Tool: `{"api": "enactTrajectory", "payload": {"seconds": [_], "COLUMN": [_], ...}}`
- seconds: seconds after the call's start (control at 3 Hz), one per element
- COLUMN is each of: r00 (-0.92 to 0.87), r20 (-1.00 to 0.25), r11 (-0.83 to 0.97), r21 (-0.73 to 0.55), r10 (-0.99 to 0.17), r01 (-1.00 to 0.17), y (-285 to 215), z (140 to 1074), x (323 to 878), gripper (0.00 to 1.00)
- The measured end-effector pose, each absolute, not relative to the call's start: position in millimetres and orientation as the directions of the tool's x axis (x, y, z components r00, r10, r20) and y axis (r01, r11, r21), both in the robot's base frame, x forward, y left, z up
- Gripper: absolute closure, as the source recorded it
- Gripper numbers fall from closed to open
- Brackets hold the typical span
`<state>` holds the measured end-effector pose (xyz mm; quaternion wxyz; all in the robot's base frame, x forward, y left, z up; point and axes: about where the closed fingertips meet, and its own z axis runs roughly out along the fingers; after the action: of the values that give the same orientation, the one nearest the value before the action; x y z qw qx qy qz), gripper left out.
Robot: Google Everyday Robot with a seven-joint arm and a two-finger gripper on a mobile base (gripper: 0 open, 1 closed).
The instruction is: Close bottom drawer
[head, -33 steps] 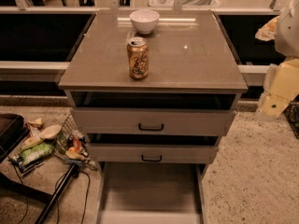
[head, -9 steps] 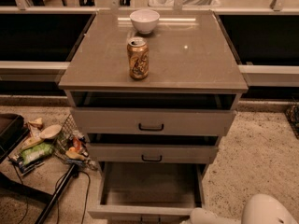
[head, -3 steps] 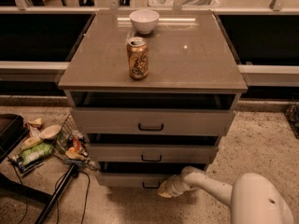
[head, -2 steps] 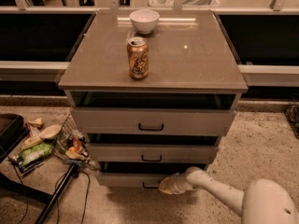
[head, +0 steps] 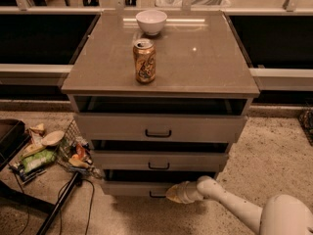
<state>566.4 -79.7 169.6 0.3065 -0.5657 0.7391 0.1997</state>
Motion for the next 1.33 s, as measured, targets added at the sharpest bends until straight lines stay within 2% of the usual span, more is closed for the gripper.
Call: {"api": "enactTrajectory", "payload": {"seconds": [0.67, 1.0, 1.33], "r00": [-0.172, -0.172, -0.172], "r20": [-0.680, -0.681, -0.681], "r11": [0.276, 0.272, 0.271], "r21": [-0.046, -0.042, -0.041], "r10": [-0.713, -0.712, -0.711], "r01": [-0.960, -0.961, -0.962], "y": [-75.6, -72.9, -71.8], "z": [167.1, 165.6, 164.9], "x": [563.7, 561.9, 561.1], "gripper": [0.37, 0.07, 0.00]}}
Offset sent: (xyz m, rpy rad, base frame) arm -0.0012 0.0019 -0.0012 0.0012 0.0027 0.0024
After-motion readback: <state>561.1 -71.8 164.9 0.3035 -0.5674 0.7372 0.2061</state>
